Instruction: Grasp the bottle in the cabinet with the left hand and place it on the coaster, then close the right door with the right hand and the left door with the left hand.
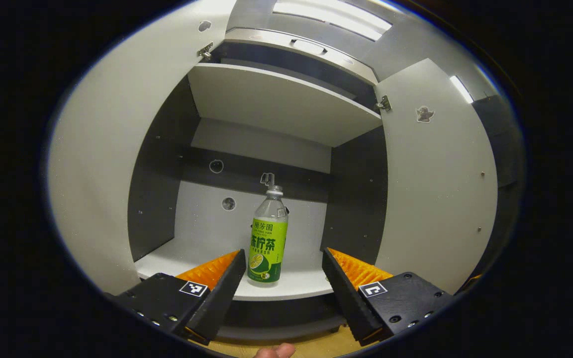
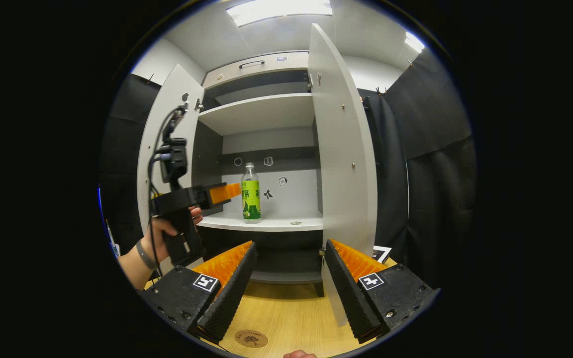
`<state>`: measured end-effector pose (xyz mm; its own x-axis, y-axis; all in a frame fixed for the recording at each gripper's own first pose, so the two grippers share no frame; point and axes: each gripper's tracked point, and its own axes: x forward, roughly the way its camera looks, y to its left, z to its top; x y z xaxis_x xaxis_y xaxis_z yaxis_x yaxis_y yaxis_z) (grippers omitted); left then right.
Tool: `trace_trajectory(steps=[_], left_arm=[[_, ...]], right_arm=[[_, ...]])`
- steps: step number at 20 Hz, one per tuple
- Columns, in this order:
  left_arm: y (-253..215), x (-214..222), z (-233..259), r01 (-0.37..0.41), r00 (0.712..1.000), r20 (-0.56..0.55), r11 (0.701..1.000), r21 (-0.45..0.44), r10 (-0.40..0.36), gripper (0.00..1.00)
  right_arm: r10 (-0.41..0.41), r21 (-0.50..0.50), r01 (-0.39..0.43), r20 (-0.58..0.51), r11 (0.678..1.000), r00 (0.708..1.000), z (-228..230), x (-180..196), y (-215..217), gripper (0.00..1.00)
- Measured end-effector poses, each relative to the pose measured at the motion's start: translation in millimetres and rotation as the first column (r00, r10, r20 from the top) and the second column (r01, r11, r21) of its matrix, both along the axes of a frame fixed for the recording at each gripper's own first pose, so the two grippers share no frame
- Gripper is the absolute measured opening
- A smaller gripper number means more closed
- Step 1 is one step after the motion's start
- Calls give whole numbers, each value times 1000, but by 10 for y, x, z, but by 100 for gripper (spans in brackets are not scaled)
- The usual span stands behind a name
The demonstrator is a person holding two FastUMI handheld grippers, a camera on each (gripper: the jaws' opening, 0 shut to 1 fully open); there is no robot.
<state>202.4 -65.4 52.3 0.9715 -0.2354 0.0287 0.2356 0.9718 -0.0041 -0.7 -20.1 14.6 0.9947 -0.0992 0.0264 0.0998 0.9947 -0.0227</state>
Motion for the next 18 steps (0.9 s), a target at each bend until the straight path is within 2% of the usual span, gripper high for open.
trace_trajectory(steps=[9, 18], left_arm=[[20, 900, -264, -71, 996, -55, 995, 76, 76, 94], [130, 1349, -365, -126, 987, -94, 989, 72, 133, 94]], right_arm=[[-37, 16, 37, 0, 999, 999, 41, 41, -167, 85], [-39, 15, 39, -1, 999, 999, 35, 28, -197, 85]])
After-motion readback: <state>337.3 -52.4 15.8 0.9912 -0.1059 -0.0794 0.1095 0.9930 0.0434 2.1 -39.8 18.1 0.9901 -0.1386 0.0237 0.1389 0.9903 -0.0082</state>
